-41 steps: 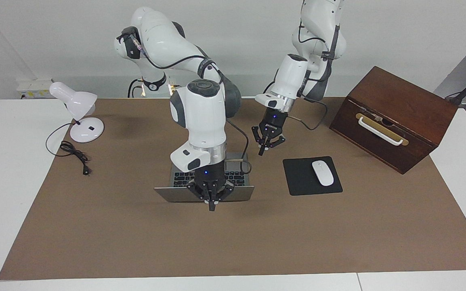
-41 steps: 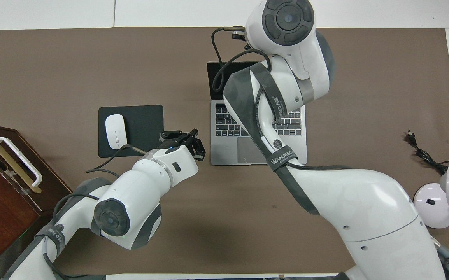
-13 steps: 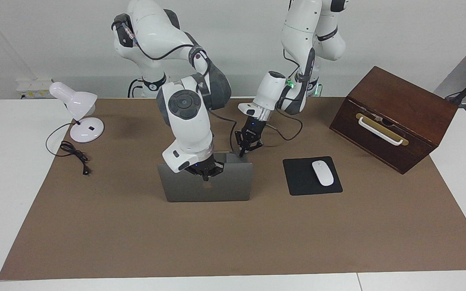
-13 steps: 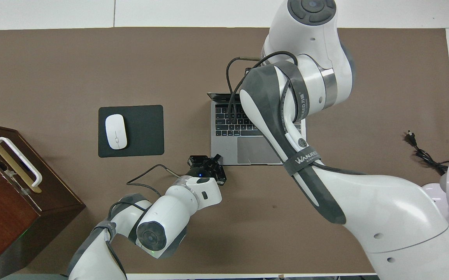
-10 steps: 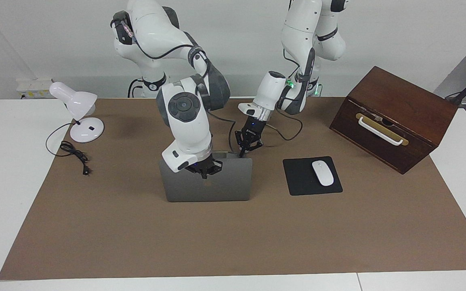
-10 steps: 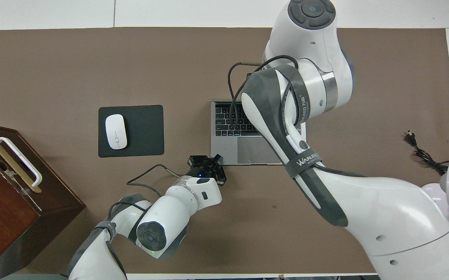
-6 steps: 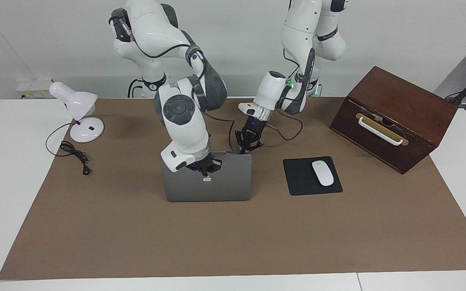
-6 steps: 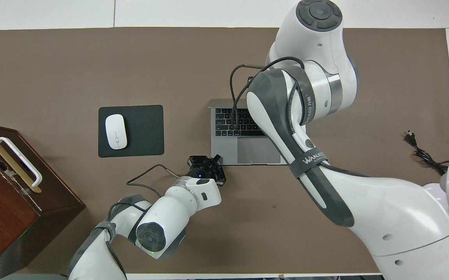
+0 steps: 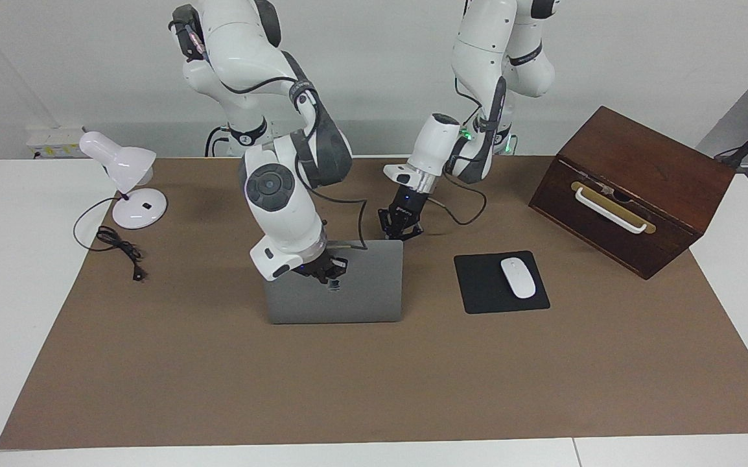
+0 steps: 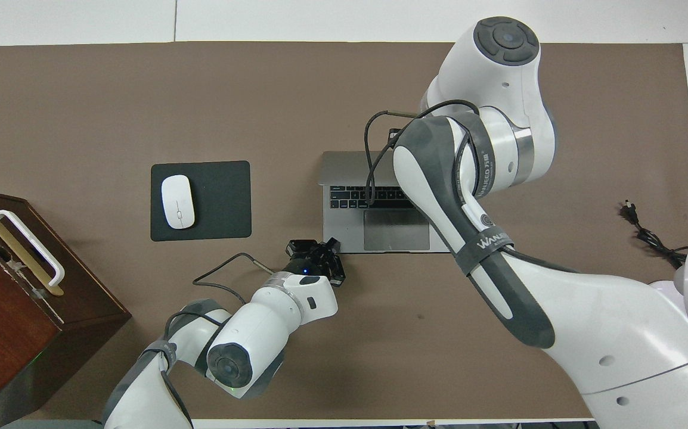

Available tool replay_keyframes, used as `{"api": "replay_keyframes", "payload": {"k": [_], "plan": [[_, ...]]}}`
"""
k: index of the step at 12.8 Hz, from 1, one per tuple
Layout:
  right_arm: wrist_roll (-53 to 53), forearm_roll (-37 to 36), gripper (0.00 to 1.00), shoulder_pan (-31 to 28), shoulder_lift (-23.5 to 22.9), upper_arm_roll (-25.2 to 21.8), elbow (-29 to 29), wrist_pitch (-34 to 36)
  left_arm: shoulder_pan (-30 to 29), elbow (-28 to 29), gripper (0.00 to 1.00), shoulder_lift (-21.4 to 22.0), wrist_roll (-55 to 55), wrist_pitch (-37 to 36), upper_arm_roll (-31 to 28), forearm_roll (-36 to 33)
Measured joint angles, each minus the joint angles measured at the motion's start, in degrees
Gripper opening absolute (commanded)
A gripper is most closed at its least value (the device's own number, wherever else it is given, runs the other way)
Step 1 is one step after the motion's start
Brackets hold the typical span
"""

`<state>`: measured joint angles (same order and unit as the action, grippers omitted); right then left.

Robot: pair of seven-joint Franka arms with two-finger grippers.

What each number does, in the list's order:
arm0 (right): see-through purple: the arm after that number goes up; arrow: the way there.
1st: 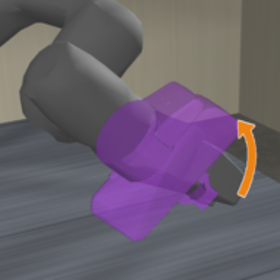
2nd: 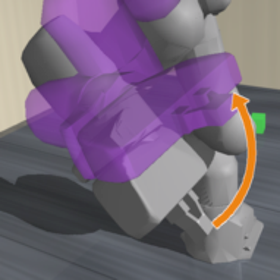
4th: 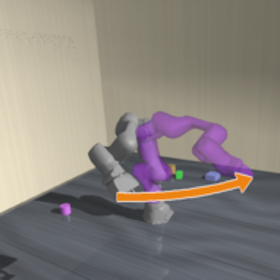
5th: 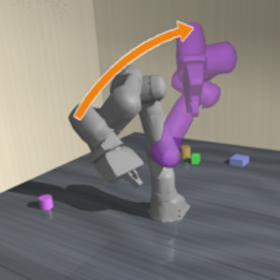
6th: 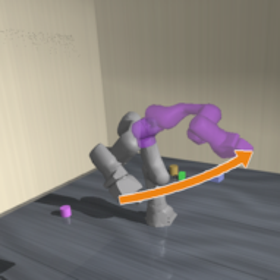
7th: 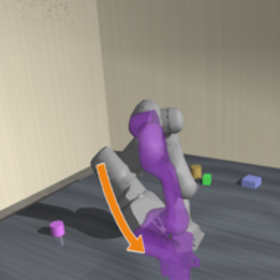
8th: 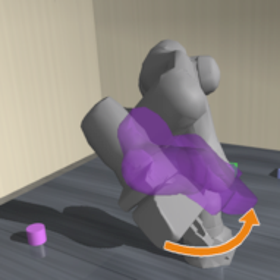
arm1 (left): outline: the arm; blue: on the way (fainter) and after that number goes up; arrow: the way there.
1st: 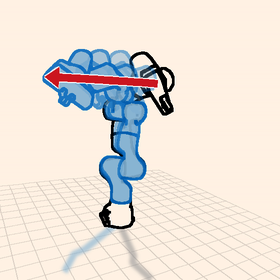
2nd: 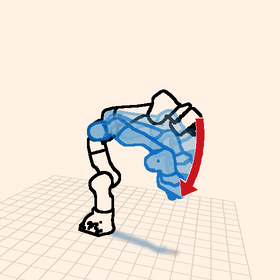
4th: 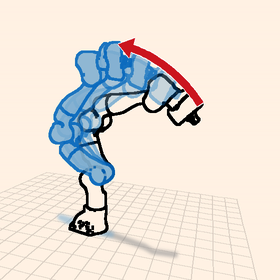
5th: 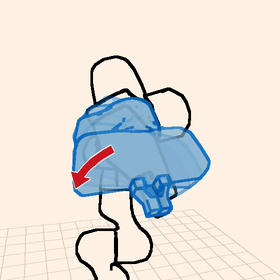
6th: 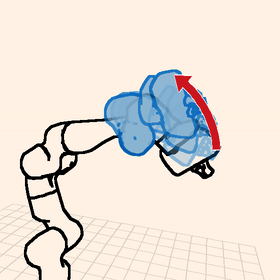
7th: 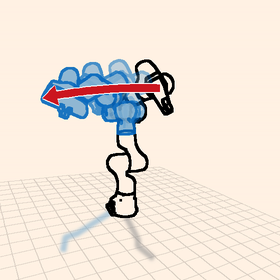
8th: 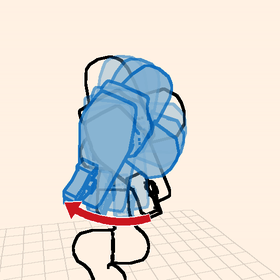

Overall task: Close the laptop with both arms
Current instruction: 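Push the laptop screen down toward the keyboard with the right gripper, then press the lowered screen flat onto the laptop base with the right gripper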

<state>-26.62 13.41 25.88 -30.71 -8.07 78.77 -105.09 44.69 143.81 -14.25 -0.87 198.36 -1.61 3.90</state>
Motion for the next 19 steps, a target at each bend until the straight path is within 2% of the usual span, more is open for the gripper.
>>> {"api": "replay_keyframes", "payload": {"k": [6,19], "plan": [[0.0,1.8,0.00,0.0,3.5,0.0,8.9,-3.4,0.0,0.1,0.00,0.0,0.2,0.1,0.0,0.0],[0.0,2.1,0.00,0.0,7.4,0.0,18.0,-3.6,0.0,1.3,0.00,-0.1,0.3,2.5,0.0,0.0]]}}
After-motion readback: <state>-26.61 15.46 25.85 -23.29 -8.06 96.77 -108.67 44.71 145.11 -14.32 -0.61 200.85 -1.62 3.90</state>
